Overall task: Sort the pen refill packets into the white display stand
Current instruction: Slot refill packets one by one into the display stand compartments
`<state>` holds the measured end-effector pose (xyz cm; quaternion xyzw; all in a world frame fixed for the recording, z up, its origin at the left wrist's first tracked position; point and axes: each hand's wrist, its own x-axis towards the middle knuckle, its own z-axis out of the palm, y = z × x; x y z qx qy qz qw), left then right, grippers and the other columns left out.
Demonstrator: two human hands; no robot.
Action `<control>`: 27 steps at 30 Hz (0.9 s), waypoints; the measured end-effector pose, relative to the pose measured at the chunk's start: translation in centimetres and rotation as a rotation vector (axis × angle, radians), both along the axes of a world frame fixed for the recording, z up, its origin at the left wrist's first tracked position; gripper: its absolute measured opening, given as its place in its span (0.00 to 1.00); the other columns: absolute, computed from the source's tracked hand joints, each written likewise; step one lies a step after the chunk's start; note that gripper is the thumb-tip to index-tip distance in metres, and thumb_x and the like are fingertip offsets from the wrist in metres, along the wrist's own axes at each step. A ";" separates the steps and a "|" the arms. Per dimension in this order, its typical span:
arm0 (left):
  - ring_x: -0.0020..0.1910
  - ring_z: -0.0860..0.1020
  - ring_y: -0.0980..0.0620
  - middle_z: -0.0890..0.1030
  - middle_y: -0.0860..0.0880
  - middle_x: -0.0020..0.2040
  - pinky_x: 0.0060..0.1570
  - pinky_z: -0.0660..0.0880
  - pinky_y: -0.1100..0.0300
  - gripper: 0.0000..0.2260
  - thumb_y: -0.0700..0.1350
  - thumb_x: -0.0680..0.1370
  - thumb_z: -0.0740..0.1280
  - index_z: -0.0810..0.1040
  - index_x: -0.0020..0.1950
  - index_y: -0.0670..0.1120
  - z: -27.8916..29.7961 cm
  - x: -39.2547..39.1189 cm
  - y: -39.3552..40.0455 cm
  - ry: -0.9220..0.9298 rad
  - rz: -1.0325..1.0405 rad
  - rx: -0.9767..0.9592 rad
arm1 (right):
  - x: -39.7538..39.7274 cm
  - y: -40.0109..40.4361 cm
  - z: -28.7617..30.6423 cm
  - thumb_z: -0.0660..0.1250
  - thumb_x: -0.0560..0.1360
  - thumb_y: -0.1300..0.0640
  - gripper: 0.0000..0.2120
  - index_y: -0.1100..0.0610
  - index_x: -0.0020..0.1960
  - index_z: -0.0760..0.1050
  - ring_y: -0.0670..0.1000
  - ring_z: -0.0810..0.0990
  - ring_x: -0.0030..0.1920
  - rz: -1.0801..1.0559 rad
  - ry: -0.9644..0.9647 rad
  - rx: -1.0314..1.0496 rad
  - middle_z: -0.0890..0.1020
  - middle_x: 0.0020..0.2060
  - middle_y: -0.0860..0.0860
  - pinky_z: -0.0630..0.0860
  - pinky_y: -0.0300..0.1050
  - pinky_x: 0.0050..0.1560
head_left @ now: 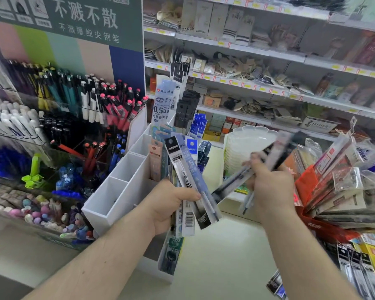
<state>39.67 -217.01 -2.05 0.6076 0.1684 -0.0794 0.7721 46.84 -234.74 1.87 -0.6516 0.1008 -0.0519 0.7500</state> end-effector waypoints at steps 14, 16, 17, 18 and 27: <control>0.46 0.84 0.41 0.86 0.41 0.44 0.54 0.79 0.44 0.11 0.32 0.68 0.71 0.82 0.48 0.42 0.1 0.3 -0.3 0.002 -0.022 0.003 | -2.0 2.9 0.0 0.72 0.76 0.60 0.10 0.54 0.37 0.76 0.47 0.72 0.30 0.408 -0.220 -0.379 0.75 0.28 0.48 0.71 0.39 0.33; 0.46 0.84 0.42 0.86 0.42 0.43 0.51 0.79 0.46 0.14 0.35 0.64 0.71 0.83 0.49 0.43 0.1 0.4 -0.4 0.005 -0.023 0.006 | -2.5 3.1 -0.2 0.72 0.76 0.61 0.11 0.54 0.36 0.76 0.44 0.71 0.29 0.469 -0.239 -0.390 0.74 0.25 0.42 0.71 0.38 0.34; 0.46 0.84 0.42 0.86 0.42 0.44 0.50 0.80 0.47 0.14 0.34 0.66 0.71 0.83 0.50 0.43 0.0 0.4 -0.4 0.006 -0.027 -0.003 | -2.7 3.1 -0.2 0.73 0.75 0.62 0.12 0.53 0.36 0.76 0.41 0.71 0.27 0.487 -0.244 -0.381 0.74 0.23 0.40 0.70 0.34 0.33; 0.47 0.84 0.41 0.86 0.41 0.46 0.51 0.80 0.46 0.13 0.32 0.69 0.71 0.83 0.52 0.43 0.0 0.4 -0.4 0.010 -0.028 -0.009 | -2.9 3.0 -0.2 0.73 0.74 0.64 0.13 0.51 0.35 0.76 0.39 0.71 0.26 0.503 -0.253 -0.371 0.75 0.23 0.38 0.69 0.31 0.32; 0.54 0.83 0.38 0.84 0.38 0.53 0.56 0.79 0.44 0.23 0.33 0.64 0.68 0.82 0.59 0.42 -0.2 0.2 -0.6 -0.085 -0.097 -0.054 | -3.4 3.4 -1.4 0.77 0.70 0.64 0.10 0.51 0.43 0.82 0.48 0.86 0.40 0.520 -0.177 -0.362 0.87 0.37 0.47 0.83 0.49 0.44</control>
